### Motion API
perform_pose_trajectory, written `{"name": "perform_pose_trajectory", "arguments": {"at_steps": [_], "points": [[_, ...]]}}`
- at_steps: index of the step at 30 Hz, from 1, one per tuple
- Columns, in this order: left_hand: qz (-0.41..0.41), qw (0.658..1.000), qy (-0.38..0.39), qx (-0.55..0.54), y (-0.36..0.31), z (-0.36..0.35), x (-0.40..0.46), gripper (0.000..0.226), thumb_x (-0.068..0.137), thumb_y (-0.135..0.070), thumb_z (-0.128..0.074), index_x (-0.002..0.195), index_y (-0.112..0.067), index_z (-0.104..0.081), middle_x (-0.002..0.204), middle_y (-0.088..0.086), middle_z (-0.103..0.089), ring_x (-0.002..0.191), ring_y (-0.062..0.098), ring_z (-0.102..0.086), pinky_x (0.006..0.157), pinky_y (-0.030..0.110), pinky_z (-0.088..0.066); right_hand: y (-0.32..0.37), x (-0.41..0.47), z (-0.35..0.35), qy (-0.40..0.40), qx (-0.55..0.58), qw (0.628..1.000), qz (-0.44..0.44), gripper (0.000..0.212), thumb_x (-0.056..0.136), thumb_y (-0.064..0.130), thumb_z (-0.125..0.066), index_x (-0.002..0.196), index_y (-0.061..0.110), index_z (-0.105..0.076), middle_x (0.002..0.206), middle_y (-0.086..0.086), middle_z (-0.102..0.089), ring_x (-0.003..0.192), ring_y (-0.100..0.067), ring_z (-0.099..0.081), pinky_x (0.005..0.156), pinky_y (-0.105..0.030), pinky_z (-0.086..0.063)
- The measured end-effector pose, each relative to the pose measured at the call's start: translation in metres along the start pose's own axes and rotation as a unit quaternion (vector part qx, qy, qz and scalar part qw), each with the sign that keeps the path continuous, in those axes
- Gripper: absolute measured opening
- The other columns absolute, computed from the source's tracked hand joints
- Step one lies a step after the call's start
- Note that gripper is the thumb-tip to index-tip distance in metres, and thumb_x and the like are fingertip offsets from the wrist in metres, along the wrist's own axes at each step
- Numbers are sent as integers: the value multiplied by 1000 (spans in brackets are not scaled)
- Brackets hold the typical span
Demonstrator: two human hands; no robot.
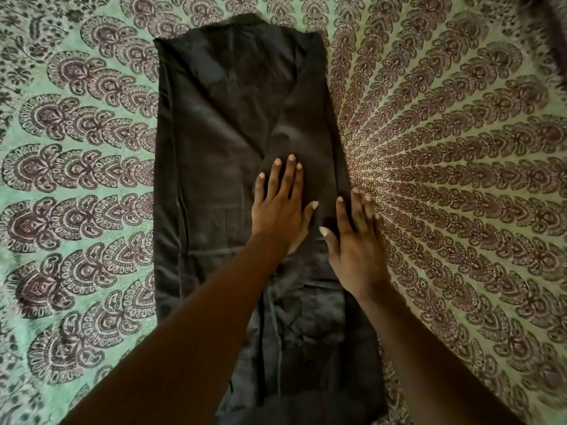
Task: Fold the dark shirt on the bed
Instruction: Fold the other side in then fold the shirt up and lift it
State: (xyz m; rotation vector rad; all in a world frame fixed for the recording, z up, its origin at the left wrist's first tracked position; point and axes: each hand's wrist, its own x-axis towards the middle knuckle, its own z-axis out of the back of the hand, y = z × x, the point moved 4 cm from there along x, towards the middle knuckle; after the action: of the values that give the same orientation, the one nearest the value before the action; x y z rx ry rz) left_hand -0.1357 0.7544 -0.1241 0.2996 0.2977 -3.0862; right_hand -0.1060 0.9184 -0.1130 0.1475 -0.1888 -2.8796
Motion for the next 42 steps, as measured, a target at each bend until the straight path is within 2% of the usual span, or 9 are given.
{"name": "perform_pose_trajectory", "arguments": {"at_steps": [9,13,16,21,25,29,33,37,42], "points": [[76,996,2,-43,-9,-11,-120,67,106,-48,-37,161,-12,-26,172,12,-8,159,29,-10,126,51,-17,2,-59,-6,46,26,999,-4,71,104,51,-27,154,2,-38,169,-16,-21,157,-36,-15,124,-55,-22],[115,983,12,-145,-18,-10,-165,55,100,-31,-56,149,-10,-44,168,14,-19,145,37,-34,112,53,-43,5,-83,9,-14,54,998,-37,42,97,32,-58,130,7,-65,143,-16,-60,140,-35,-50,112,-77,-20],[129,971,-13,-199,-19,-7,-180,51,95,-19,-64,143,-8,-50,163,17,-26,138,38,-39,111,50,-45,6,-85,26,-30,122,988,-88,46,90,29,-75,131,15,-60,113,-7,-74,108,-29,-70,102,-65,-45],[158,948,-31,-273,-20,4,-174,46,95,-7,-62,139,-7,-50,154,12,-31,135,31,-43,108,36,-49,7,-65,35,34,233,948,-216,67,84,27,-83,139,18,-46,95,-1,-74,92,-22,-71,68,-37,-56],[167,941,-38,-290,-23,14,-170,40,94,0,-61,133,-6,-56,148,10,-34,119,25,-54,90,18,-43,-4,-60,37,30,243,927,-283,54,78,20,-86,117,23,-49,95,-5,-73,91,-30,-71,77,-45,-59],[167,944,-18,-285,-27,15,-168,39,96,-8,-63,135,-7,-57,151,8,-33,122,27,-56,92,27,-51,-9,-64,36,34,273,918,-287,42,77,25,-87,103,23,-54,93,-3,-69,88,-29,-70,72,-37,-56],[146,956,45,-249,-33,17,-175,51,97,-16,-64,145,-8,-47,162,6,-18,131,30,-54,103,35,-50,-7,-83,32,96,319,897,-291,53,57,43,-94,84,28,-51,83,2,-67,77,-29,-71,66,-49,-62],[125,955,144,-227,-33,9,-193,83,93,-22,-72,160,-17,-23,169,0,9,148,34,-35,117,41,-41,-15,-115,26,143,341,884,-286,53,55,25,-98,72,23,-47,75,-2,-66,71,-31,-71,62,-51,-61],[75,972,116,-188,-34,5,-214,55,92,-12,-71,141,-14,-46,163,7,-1,128,37,-55,101,38,-54,-28,-142,28,106,260,933,-225,37,72,33,-91,84,24,-57,69,9,-66,72,-20,-70,66,-39,-59]]}}
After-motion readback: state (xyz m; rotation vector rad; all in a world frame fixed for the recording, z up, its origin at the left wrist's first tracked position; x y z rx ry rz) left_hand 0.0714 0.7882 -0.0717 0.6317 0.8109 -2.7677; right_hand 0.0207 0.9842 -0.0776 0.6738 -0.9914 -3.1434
